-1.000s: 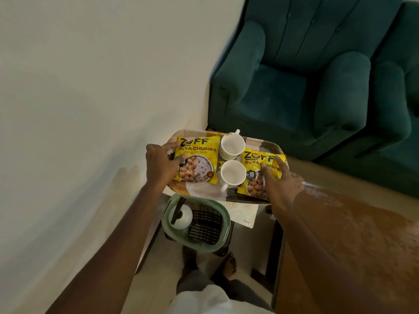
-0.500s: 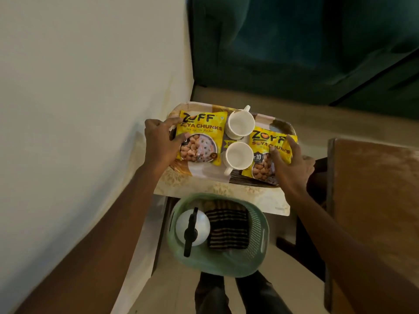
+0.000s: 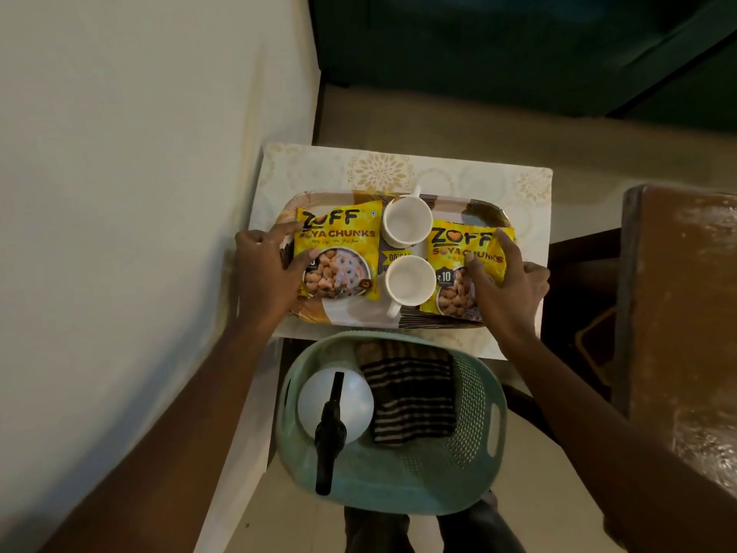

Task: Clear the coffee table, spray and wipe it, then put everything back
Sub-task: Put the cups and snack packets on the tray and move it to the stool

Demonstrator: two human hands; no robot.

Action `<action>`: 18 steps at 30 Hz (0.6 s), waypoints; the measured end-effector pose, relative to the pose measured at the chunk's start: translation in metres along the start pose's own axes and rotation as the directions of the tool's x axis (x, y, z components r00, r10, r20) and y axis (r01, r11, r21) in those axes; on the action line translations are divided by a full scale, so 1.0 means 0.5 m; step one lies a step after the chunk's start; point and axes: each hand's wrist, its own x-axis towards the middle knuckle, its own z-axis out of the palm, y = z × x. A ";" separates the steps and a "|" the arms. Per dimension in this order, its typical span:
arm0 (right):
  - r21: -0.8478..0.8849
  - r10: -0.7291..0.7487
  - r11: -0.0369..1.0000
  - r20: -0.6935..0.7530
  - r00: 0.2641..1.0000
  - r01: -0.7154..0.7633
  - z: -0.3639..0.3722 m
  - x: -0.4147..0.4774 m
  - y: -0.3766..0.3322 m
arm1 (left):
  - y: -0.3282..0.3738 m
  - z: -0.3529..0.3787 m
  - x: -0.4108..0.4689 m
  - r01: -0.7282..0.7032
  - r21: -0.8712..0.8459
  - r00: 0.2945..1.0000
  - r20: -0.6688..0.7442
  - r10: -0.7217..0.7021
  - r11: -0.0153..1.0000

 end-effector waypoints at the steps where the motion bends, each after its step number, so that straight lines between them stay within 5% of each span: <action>1: -0.006 0.003 1.000 0.004 1.000 -0.003 0.000 0.002 0.001 | 0.004 0.000 0.000 -0.004 0.009 1.000 0.004 0.004 1.000; 13: -0.282 -0.002 0.959 0.001 1.000 0.003 -0.023 -0.013 -0.004 | 0.019 0.016 -0.025 -0.011 0.040 0.998 0.059 0.009 0.999; 18: -0.293 -0.120 0.950 -0.032 0.992 0.105 -0.036 -0.045 -0.040 | 0.039 -0.020 -0.062 0.007 -0.003 0.995 0.104 -0.007 1.000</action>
